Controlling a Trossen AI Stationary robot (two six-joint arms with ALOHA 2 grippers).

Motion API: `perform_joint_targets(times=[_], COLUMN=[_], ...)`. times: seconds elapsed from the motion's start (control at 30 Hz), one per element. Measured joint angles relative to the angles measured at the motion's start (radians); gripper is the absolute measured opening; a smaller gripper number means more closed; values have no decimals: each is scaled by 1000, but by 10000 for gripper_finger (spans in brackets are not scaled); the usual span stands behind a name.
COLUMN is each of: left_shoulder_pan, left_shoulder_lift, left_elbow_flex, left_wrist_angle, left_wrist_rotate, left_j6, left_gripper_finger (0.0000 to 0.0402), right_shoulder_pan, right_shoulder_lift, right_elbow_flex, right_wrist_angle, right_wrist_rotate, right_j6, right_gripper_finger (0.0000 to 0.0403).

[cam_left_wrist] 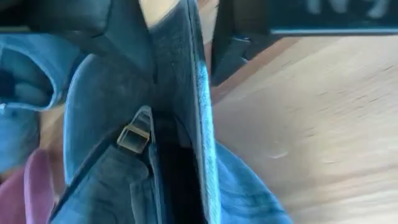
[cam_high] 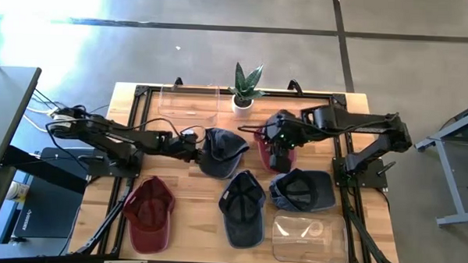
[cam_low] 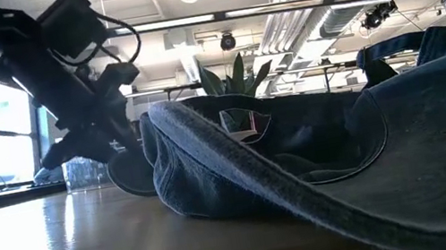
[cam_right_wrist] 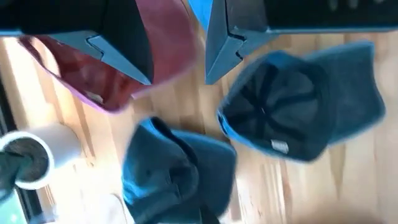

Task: Pick & Place hat
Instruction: Put the left blue cap into the top transparent bin

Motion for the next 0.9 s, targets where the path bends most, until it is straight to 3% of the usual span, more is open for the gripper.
perform_joint_targets(times=[0.17,0.43,0.57,0.77,0.83,0.9], left_shoulder_pan=[-2,-123,-170,-215,-219,-224], left_shoulder_lift=[5,-49,-49,-49,-49,-49], left_elbow_flex=[0,70,100,143,168,187], left_wrist_angle=[36,31,20,-2,2,0], left_wrist_rotate=[95,117,102,86,90,97], left_j6=[42,14,16,45,71,98], left_gripper_finger=[19,6,5,3,2,2], right_shoulder_pan=[2,-89,-123,-162,-167,-167], right_shoulder_lift=[-9,29,93,222,257,284], right_elbow_flex=[-217,-478,-513,-513,-513,-513], right_wrist_angle=[325,828,942,981,967,939], right_wrist_rotate=[-42,-362,-376,-467,-418,-304], right_j6=[71,161,178,197,196,229], right_gripper_finger=[152,177,135,27,8,13])
